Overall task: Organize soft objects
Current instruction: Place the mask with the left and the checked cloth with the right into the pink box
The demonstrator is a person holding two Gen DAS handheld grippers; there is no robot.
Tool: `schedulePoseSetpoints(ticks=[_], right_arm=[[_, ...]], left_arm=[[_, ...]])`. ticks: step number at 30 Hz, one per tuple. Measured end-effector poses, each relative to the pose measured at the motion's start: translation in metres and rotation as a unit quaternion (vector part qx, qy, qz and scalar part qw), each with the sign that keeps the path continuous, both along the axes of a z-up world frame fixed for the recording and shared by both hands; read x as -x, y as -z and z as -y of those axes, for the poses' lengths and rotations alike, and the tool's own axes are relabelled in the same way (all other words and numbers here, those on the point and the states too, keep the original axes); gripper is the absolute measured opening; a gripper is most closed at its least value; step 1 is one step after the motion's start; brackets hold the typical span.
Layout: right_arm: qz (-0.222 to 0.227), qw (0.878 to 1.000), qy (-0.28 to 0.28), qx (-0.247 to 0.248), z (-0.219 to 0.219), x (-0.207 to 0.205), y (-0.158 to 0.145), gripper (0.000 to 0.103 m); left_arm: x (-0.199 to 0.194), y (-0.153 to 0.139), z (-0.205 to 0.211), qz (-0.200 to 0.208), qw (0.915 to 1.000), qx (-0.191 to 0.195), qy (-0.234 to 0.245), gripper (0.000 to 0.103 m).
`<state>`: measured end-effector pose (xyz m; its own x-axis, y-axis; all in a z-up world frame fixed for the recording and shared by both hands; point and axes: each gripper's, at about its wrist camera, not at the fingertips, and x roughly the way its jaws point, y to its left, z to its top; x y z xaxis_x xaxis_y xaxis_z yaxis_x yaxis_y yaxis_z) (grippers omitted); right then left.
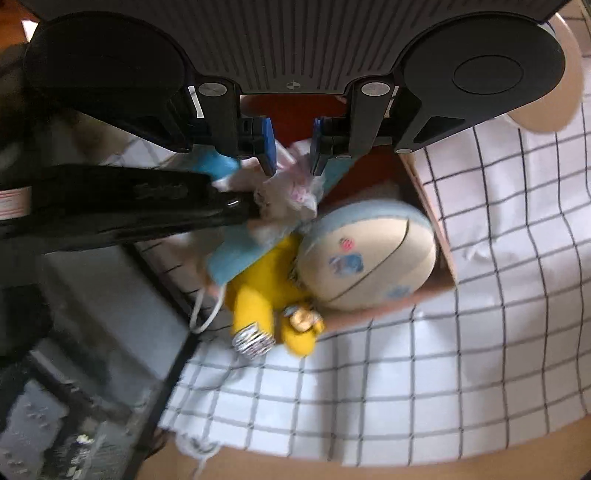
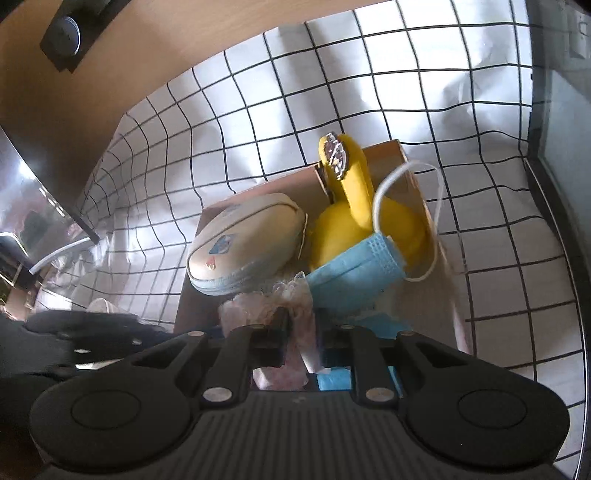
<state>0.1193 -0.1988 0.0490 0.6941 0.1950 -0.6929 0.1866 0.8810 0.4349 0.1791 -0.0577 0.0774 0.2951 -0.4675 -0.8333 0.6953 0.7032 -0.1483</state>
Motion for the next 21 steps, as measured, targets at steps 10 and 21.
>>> schedulePoseSetpoints(ticks=[10,21], right_arm=[[0.049,0.987,0.063,0.143,0.001,0.009,-0.038,0.042],[-0.019,0.990,0.122,0.069,0.005,-0.002,0.000,0.046]], left_arm=[[-0.003,0.014,0.013,0.035,0.9986,-0.017,-0.034,0.022],[-0.006,0.015,-0.019,0.028,0.9987,0.042,-0.012,0.021]])
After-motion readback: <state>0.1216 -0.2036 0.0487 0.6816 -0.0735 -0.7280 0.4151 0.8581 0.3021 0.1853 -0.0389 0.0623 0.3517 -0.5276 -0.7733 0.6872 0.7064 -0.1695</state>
